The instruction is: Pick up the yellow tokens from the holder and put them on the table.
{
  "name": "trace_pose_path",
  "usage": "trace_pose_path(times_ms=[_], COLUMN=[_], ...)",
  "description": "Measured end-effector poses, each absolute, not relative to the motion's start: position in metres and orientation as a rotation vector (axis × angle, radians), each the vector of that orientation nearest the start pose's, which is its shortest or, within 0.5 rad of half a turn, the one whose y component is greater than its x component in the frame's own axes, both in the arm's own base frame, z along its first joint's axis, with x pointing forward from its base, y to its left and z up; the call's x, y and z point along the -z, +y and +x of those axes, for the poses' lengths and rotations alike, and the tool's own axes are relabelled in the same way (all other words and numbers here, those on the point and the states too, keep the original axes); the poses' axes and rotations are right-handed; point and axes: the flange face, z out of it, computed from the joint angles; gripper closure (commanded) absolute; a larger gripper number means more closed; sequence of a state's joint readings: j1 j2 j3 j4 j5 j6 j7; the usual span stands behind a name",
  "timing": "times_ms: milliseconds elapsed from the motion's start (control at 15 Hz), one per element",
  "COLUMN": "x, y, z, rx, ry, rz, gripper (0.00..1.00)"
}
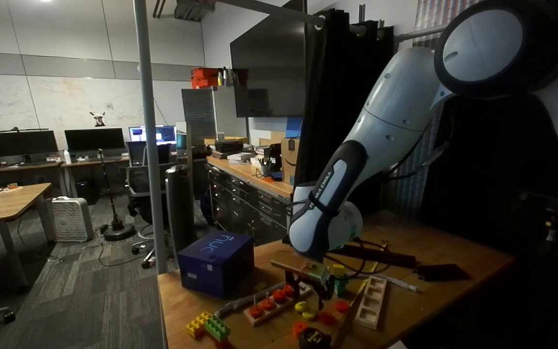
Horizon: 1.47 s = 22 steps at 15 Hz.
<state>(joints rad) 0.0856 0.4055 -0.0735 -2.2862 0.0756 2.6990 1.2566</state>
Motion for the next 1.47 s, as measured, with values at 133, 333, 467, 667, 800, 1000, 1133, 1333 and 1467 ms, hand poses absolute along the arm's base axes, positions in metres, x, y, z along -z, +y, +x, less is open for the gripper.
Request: trace_pose_path(times_ms=[133, 333, 467, 667, 800, 1000, 1133, 1333, 1467], x=[-0.173, -0.171, -0.172, -0.190, -0.221, -0.281, -0.322, -0.384, -0.424], y=[0.002, 0.003, 0.006, 0.019, 0.028, 0.040, 0.048, 0.063, 0.073], z=[0.530, 0.529, 0.530, 0.529, 0.525, 0.512, 0.499, 0.472, 0.450], rx=[-0.002, -0.012, -0.010, 0.006, 0.038, 0.117, 0.142, 0.123, 0.110], ry=[1.896, 1.881, 1.858, 1.744, 1.632, 1.459, 1.338, 1.137, 1.000], rz=[-2.491, -2.500, -2.520, -2.646, -2.772, -2.950, -3.038, -3.157, -3.232], gripper=[0.00, 0.00, 0.00, 0.00, 0.00, 0.00, 0.00, 0.00, 0.00])
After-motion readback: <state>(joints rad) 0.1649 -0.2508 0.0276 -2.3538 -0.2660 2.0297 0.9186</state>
